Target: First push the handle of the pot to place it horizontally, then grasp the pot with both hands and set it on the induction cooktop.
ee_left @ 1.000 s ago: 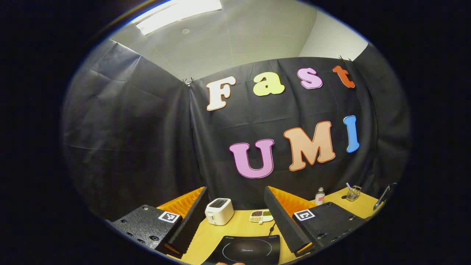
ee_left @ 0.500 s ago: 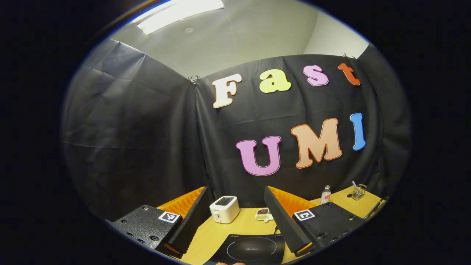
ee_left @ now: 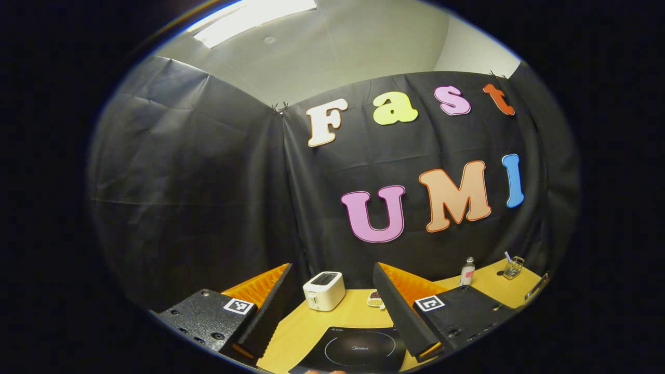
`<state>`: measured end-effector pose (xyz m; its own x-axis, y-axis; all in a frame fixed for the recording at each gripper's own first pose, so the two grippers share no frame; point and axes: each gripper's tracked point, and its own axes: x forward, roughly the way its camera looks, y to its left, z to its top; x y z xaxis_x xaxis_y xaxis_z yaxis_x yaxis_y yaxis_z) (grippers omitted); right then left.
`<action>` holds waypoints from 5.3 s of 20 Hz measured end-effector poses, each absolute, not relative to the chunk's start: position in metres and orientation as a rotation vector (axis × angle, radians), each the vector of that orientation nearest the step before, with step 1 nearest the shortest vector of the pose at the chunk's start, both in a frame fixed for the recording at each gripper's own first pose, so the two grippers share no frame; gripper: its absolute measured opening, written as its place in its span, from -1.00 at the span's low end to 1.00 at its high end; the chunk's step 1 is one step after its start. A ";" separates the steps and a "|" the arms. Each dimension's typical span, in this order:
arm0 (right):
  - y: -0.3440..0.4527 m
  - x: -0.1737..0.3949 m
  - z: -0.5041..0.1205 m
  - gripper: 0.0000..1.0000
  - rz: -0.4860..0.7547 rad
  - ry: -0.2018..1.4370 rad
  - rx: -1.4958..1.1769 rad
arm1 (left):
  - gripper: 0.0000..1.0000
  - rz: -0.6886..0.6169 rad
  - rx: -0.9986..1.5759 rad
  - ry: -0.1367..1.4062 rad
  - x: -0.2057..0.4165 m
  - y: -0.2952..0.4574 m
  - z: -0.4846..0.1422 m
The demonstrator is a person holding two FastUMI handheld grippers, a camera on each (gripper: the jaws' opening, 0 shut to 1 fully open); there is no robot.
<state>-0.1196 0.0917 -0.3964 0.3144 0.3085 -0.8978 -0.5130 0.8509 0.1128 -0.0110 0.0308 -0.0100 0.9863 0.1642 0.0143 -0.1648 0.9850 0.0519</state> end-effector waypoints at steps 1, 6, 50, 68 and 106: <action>0.088 -0.115 -0.397 -0.91 0.537 1.126 -0.212 | 0.99 0.168 0.053 -0.010 -0.011 0.031 -0.010; 0.073 -0.085 -0.402 -0.92 0.507 1.109 -0.258 | 0.94 0.191 0.056 -0.005 -0.009 0.032 -0.012; 0.046 0.009 -0.357 -0.84 0.336 0.914 0.024 | 0.95 -0.137 -0.223 0.649 0.022 -0.118 -0.261; 0.039 0.019 -0.355 0.79 0.271 0.903 0.075 | 1.00 -0.342 -0.338 1.041 0.001 -0.184 -0.368; 0.066 0.028 -0.434 0.69 0.323 1.172 0.103 | 0.42 -0.277 -0.239 1.211 0.011 -0.192 -0.429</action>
<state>0.0284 0.0661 -0.4341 0.3488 0.3018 -0.8873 -0.1949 0.9494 0.2463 0.0108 -0.1922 -0.4295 0.3264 -0.3351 -0.8838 0.0824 0.9416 -0.3266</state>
